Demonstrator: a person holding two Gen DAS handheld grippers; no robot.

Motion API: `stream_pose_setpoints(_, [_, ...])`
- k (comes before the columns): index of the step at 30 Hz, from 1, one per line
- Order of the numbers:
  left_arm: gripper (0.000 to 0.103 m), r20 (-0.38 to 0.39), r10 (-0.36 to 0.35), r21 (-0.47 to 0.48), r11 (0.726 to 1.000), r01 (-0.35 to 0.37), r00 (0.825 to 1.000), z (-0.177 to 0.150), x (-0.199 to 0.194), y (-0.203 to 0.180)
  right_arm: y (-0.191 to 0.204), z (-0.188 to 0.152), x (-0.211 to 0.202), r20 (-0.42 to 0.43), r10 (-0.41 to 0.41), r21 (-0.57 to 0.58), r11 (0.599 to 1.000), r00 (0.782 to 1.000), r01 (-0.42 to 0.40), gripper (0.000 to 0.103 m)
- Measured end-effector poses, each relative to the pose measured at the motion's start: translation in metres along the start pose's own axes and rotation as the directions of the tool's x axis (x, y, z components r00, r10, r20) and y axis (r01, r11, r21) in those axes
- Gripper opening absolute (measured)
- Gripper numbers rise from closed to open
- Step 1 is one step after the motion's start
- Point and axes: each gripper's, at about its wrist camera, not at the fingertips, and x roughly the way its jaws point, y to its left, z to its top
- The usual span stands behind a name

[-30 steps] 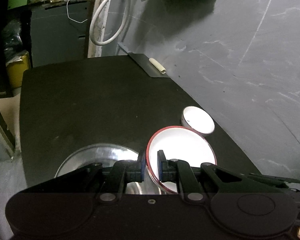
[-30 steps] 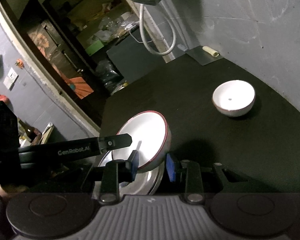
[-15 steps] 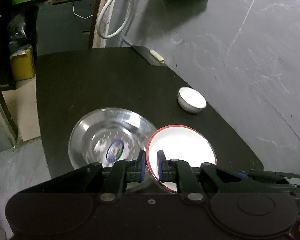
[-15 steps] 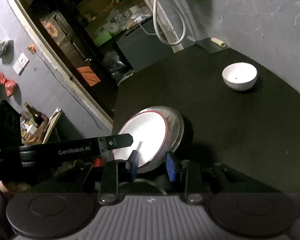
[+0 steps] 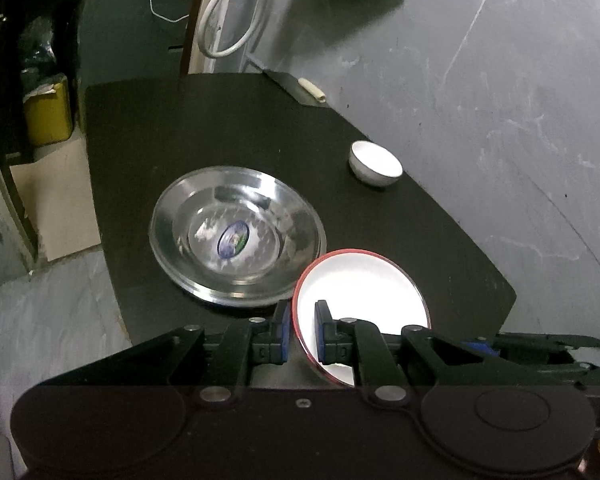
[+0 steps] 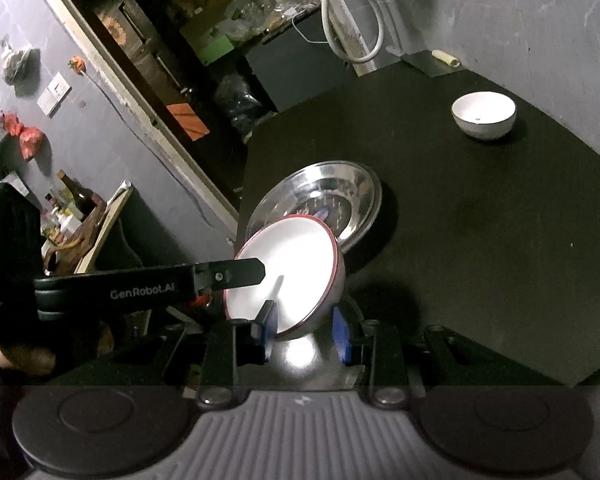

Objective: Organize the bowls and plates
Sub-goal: 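Carry the white bowl with the left tool over the steel stack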

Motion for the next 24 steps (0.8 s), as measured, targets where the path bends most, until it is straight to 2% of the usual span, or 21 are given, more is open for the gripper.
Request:
stream_pose_setpoints(12, [0.012, -0.063, 0.003, -0.027, 1.000, -0.004, 0.998, -0.021, -0.002, 0.002, 0.006, -0.015, 0.003, -0.077, -0.014, -0.027, 1.000, 0.997, 0.012, 0.034])
stream_pose_setpoints(24, [0.013, -0.108, 0.021, -0.044, 0.999, -0.026, 0.994, -0.029, 0.003, 0.004, 0.009, -0.016, 0.011, -0.134, -0.040, -0.049, 0.998, 0.990, 0.033, 0.034])
